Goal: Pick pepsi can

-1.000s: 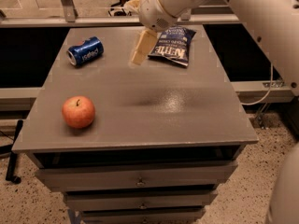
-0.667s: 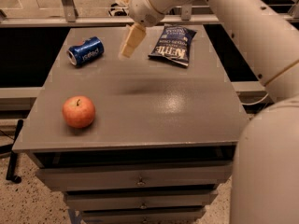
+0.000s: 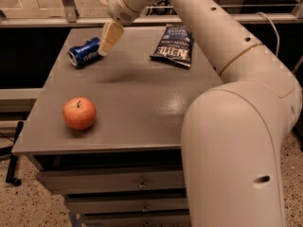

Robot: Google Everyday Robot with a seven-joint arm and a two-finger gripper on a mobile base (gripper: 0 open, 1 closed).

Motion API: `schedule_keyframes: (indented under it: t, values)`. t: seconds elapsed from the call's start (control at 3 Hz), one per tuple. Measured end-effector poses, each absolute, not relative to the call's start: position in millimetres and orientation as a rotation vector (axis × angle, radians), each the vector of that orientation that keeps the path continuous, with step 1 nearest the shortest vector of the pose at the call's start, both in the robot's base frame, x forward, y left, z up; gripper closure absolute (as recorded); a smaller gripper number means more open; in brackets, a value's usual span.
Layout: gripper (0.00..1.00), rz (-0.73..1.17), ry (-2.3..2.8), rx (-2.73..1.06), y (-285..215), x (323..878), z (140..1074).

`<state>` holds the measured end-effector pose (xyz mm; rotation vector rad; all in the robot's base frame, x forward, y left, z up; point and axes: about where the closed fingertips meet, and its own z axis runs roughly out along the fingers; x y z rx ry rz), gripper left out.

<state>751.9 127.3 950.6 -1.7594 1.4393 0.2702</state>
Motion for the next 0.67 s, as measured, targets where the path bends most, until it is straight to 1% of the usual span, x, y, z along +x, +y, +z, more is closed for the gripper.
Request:
schedule_keyframes:
  t: [0.67]
  values:
    - [0.00, 0.266, 1.541, -1.749, 169, 755, 922]
